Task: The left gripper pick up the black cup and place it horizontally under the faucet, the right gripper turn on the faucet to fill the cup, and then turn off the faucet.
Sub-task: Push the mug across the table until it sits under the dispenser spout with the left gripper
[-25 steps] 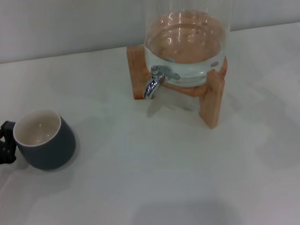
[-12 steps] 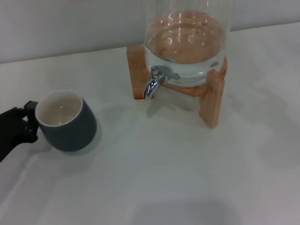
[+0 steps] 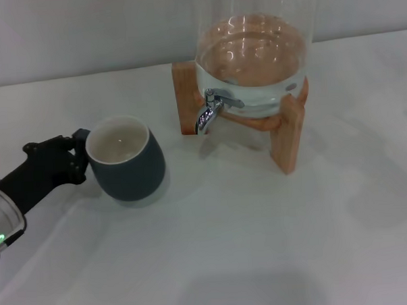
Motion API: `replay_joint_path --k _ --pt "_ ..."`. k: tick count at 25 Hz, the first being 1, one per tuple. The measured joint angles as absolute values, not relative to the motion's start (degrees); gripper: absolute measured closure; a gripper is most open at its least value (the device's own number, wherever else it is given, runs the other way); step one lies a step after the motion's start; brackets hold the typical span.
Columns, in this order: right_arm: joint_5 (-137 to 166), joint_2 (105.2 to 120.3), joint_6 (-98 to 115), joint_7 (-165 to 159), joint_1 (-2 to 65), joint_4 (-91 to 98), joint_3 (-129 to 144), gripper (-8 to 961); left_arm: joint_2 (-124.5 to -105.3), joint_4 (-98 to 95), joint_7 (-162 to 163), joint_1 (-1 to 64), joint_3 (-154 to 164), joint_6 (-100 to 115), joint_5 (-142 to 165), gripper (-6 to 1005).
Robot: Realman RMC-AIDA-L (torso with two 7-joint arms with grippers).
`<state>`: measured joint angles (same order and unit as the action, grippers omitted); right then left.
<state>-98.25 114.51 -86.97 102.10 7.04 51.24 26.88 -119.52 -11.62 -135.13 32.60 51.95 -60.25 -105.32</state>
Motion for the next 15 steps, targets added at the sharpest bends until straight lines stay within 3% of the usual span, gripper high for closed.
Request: replay_joint_path --k 15 --pt "-98.3 114.52 -89.3 102.0 7.4 51.8 26.8 324 -119.08 -13.3 -124.2 34.4 58.4 -58.4 -101.1 888"
